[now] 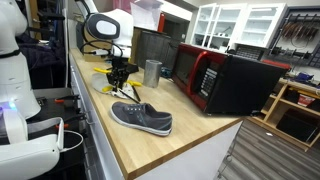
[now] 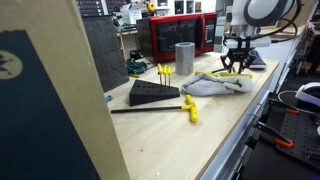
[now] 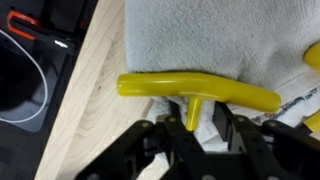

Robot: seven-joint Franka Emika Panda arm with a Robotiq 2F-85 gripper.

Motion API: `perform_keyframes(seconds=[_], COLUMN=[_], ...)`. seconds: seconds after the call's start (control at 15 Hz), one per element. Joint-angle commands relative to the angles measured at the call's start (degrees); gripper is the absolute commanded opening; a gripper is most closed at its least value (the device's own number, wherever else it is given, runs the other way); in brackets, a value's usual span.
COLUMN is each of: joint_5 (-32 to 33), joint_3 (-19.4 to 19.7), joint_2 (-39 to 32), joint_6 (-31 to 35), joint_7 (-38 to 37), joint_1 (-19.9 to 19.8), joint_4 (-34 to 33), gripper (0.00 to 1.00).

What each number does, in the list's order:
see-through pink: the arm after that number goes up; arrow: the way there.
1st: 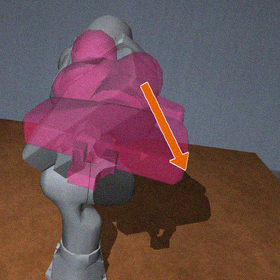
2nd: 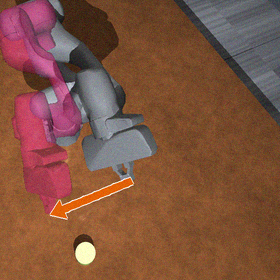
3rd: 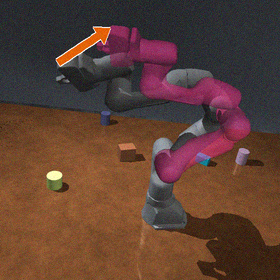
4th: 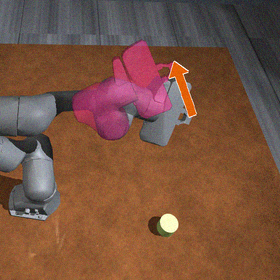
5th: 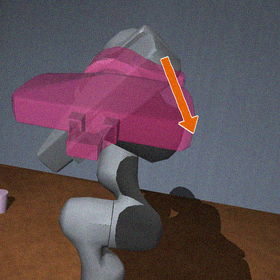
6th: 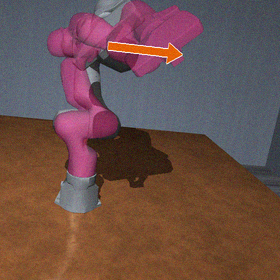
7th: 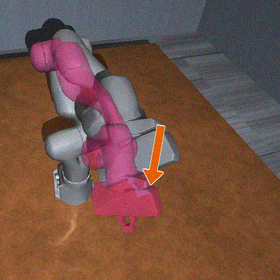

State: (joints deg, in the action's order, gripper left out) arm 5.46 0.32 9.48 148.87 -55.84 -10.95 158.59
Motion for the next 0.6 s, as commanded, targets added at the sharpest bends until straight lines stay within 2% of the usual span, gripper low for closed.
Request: perform_keyframes(seconds=[0.0, 0.13, 0.2, 0.53], joint_5=[-0.34, -0.72, -0.6, 0.53], joint_3=[0.38, 0.61, 0.71, 1.89], joint_2=[0.04, 0.8, 1.11, 2.6], joint_6=[0.2, -0.79, -1.06, -2.09], joint_7=[-1.13, -0.1, 0.01, -1.8], joint_1=[0.21, 0.25, 0.11, -1.73], joint_4=[1.62, 1.67, 1.71, 1.16], gripper=[0.07, 0.0, 0.05, 0.04])
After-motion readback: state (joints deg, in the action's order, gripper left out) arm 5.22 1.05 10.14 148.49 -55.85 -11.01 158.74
